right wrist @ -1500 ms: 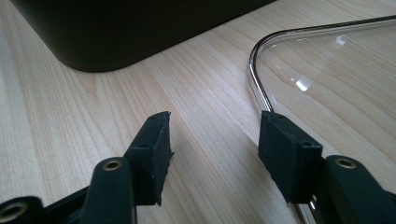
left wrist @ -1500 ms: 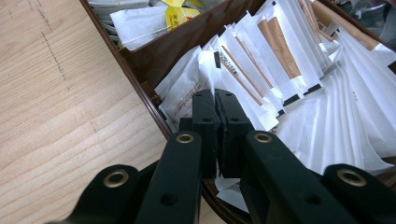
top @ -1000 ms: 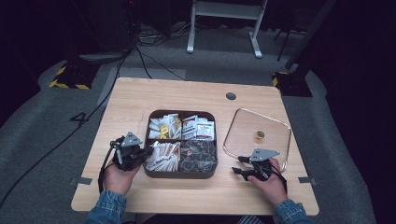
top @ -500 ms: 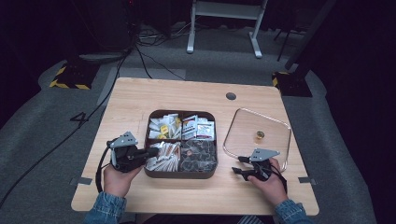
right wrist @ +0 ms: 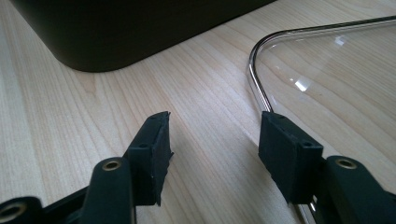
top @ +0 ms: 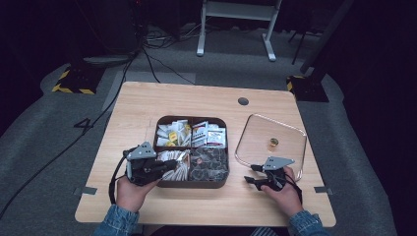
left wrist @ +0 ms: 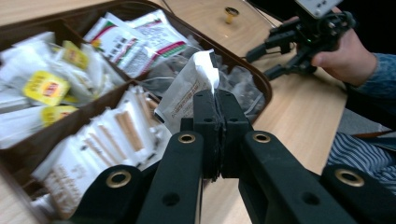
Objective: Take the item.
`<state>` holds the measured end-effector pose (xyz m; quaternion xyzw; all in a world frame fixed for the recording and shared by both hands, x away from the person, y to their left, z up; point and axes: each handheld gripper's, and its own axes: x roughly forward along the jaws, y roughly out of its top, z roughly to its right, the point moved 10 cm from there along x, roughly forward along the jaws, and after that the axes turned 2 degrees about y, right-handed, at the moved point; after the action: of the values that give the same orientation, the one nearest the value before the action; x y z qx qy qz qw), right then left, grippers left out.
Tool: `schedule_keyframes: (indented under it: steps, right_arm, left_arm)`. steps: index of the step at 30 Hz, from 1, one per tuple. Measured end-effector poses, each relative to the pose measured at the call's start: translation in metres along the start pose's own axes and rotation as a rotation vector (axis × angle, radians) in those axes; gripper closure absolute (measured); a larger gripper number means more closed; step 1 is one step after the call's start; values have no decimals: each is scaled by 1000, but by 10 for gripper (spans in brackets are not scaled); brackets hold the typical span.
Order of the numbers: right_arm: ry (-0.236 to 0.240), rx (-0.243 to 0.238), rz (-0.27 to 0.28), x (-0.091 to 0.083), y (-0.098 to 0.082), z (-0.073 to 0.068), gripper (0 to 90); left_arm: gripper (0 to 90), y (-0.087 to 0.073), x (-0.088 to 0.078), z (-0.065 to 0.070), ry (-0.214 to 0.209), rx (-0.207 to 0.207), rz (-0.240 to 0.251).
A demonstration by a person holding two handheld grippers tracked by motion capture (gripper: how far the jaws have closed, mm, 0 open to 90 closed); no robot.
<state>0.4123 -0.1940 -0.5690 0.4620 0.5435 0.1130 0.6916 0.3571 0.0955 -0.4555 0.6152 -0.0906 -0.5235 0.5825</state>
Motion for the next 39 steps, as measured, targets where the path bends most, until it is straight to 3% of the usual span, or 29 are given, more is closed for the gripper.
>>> schedule_keyframes:
  steps: [10, 17, 29, 36, 39]
  right_arm:
    - [0, 3, -1, 0, 0, 0, 437]
    - [-4, 5, -1, 1, 0, 1, 437]
    - [-4, 5, 0, 1, 1, 1, 436]
    - [-10, -1, 1, 0, 1, 0, 435]
    - [-12, -2, 2, 0, 0, 0, 435]
  left_arm:
    - [885, -3, 18, 37, -58, 80, -60]
    - [885, -11, 33, 56, -98, 121, -107]
    - [885, -27, 52, 78, -145, 198, -180]
    - [885, -38, 67, 86, -137, 258, -252]
    - [885, -42, 75, 85, -135, 256, -278]
